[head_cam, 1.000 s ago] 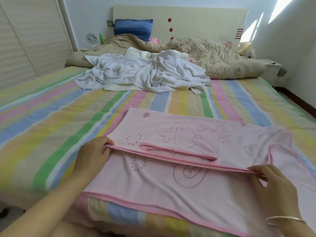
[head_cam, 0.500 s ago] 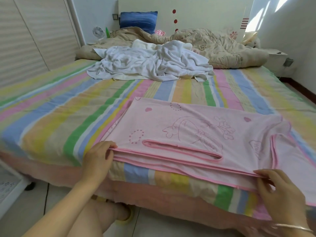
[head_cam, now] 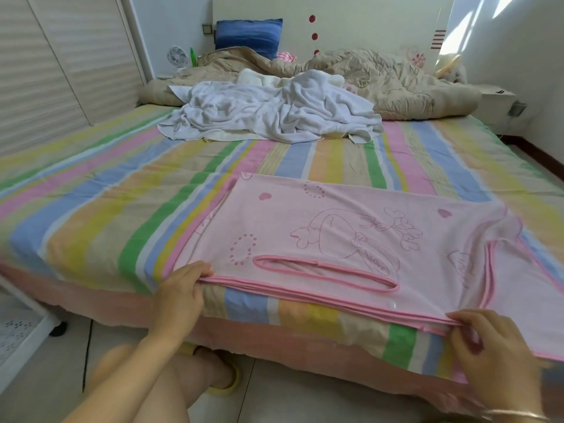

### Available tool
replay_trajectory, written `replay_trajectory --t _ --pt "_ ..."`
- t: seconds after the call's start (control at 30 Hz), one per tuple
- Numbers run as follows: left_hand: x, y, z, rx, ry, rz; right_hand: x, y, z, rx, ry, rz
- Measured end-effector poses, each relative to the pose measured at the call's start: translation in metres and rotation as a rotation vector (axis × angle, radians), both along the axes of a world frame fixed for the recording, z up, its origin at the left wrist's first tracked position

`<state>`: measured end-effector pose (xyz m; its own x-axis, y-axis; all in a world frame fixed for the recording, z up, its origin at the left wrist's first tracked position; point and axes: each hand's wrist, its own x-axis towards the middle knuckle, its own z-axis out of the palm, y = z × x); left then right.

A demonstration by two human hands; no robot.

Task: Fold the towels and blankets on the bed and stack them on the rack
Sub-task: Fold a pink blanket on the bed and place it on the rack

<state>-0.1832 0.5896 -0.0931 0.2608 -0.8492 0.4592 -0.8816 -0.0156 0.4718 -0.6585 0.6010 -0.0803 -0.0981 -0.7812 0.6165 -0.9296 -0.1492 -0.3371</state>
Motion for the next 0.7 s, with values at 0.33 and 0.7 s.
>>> replay_trajectory --t 0.33,0.7 --pt "-0.093 -0.001 0.042 -0.124 -0.147 0.012 -0.007 0.003 0.021 0.035 -0.036 0.000" --pt "-0.344 -0.037 0.063 0.017 -0.040 -0.688 -0.094 -0.060 0.046 0.211 -0.394 -0.106"
